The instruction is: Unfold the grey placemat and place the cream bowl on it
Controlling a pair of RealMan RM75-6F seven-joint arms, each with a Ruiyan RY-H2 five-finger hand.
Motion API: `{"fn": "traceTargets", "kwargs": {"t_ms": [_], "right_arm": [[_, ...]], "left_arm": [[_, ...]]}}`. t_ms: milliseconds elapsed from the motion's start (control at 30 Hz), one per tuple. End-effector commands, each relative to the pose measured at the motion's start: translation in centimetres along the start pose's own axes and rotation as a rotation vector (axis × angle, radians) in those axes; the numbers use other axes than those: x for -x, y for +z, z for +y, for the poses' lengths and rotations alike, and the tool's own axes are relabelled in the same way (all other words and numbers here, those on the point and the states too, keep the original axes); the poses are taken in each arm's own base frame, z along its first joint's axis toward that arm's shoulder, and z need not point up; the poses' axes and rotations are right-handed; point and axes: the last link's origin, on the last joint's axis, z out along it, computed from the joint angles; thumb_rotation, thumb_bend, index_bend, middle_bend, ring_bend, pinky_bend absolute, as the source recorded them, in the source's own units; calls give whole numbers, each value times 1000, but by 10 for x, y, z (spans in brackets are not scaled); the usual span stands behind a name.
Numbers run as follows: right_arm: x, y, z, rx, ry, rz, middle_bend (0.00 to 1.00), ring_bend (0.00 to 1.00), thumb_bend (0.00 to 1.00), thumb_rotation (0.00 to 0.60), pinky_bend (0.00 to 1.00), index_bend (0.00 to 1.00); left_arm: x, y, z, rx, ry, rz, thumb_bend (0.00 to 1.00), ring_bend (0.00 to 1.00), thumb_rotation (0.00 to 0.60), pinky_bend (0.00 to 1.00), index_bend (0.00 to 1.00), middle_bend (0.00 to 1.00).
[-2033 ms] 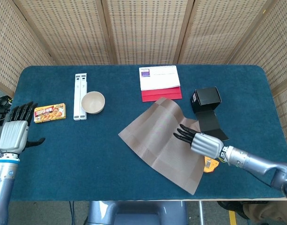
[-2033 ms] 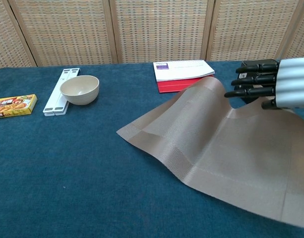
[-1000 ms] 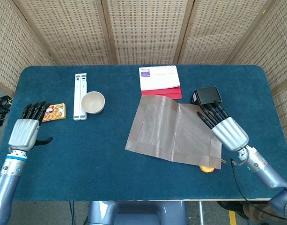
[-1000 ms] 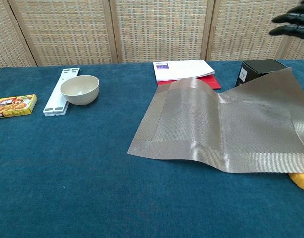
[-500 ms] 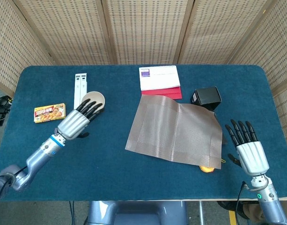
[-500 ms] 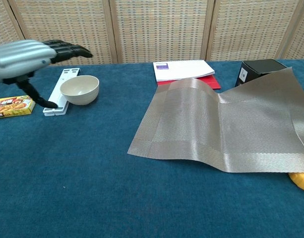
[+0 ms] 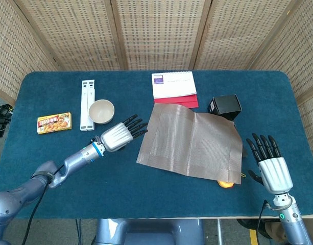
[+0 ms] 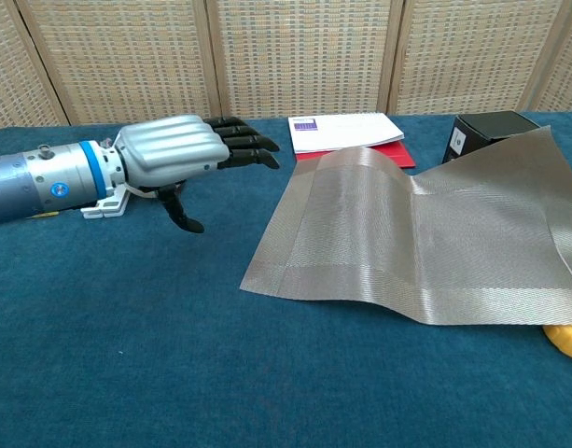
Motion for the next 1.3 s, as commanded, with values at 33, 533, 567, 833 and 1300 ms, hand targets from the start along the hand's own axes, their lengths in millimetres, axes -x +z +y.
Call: {"fn": "traceTargets", "kwargs": {"t_ms": [33, 533, 567, 833, 1300], "right_arm": [[-1, 0, 2, 2, 2, 4, 0, 0, 0, 600, 0, 0], [-7, -3, -1, -12, 23, 24, 0, 0, 0, 600, 0, 0], [-7, -3, -1, -12, 23, 24, 0, 0, 0, 600, 0, 0], [-7, -3, -1, -10, 22, 26, 0, 0, 0, 600, 0, 0], [-7, -3, -2, -15, 26, 26, 0, 0, 0, 600, 0, 0]], "left_arm": [[5, 24, 12, 40, 25, -23, 0, 0, 600, 0, 117, 0], [15, 48, 36, 76, -13, -36, 0, 0, 600, 0, 140, 0], [15, 48, 35, 77, -9, -37, 0, 0, 600, 0, 141, 0], [23, 42, 39, 74, -44, -51, 0, 0, 600, 0, 145, 0], [26, 46, 50, 99, -52, -48, 1, 0, 600, 0, 182, 0]]}}
